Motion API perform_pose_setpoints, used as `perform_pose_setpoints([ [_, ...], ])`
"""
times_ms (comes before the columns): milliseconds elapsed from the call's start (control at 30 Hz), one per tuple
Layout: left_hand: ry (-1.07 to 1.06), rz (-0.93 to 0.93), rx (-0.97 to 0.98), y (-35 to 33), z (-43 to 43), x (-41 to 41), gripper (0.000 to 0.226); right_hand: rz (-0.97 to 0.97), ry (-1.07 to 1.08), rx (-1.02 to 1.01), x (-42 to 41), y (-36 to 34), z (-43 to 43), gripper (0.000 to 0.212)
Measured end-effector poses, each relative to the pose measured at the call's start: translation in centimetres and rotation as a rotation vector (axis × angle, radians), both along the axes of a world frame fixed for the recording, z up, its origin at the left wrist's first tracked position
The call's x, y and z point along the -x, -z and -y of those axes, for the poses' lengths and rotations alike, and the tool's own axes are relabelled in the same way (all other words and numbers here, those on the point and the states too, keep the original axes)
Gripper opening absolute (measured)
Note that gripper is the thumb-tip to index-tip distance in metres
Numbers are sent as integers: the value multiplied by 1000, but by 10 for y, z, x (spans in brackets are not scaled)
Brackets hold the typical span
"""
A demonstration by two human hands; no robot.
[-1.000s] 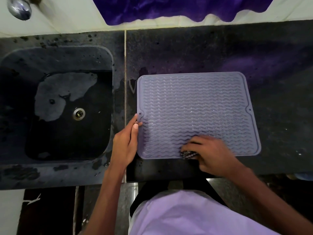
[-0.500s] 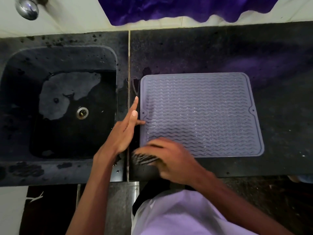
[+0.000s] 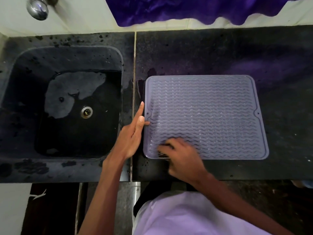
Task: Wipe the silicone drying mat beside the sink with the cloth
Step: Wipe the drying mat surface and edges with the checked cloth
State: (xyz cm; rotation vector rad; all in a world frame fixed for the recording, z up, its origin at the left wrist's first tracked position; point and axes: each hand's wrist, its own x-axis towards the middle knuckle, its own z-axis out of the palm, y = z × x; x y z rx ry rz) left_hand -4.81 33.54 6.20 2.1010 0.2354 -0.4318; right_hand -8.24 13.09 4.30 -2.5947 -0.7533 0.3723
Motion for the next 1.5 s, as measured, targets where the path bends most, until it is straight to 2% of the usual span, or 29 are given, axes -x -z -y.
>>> perform_pose_setpoints([
  [167,40,4,-3,-2,-5,-8,50,-182,-275,-188,-14,-13,-50,53],
  [233,-11,67,-1,6,-6,-9,50,-254,-273,-282,-19,-22,-43,50],
  [300,-74,194,-53,11,0,-9,47,-288,-146,-373,-25,-27,-22,48],
  [400,-239,301,-83,19,19,-6,34,-181,190,-439,-40,-30,26,46],
  [500,-363,241,-23,22,41,-6,33,-99,528,-364,-60,-35,81,45],
  [700,-525,168,26,15,59,-22,31,21,952,-215,-99,-35,166,41],
  [767,-563,159,49,12,59,-27,27,27,1035,-197,-115,-29,182,40],
  [867,-610,155,65,11,59,-33,19,15,1067,-147,-138,-13,188,39],
  [1000,-611,152,0,19,59,-44,27,12,1106,-41,-155,4,164,39],
  [1100,-544,153,-88,21,60,-50,31,32,1076,-149,-152,7,127,46],
  [1200,-440,188,-224,22,60,-55,24,-26,948,-256,-148,7,73,46],
  [1333,-352,186,-376,31,50,-60,20,-236,710,-476,-140,1,6,40],
  [1500,-331,120,-413,29,52,-62,11,-214,757,-599,-118,-11,9,42],
])
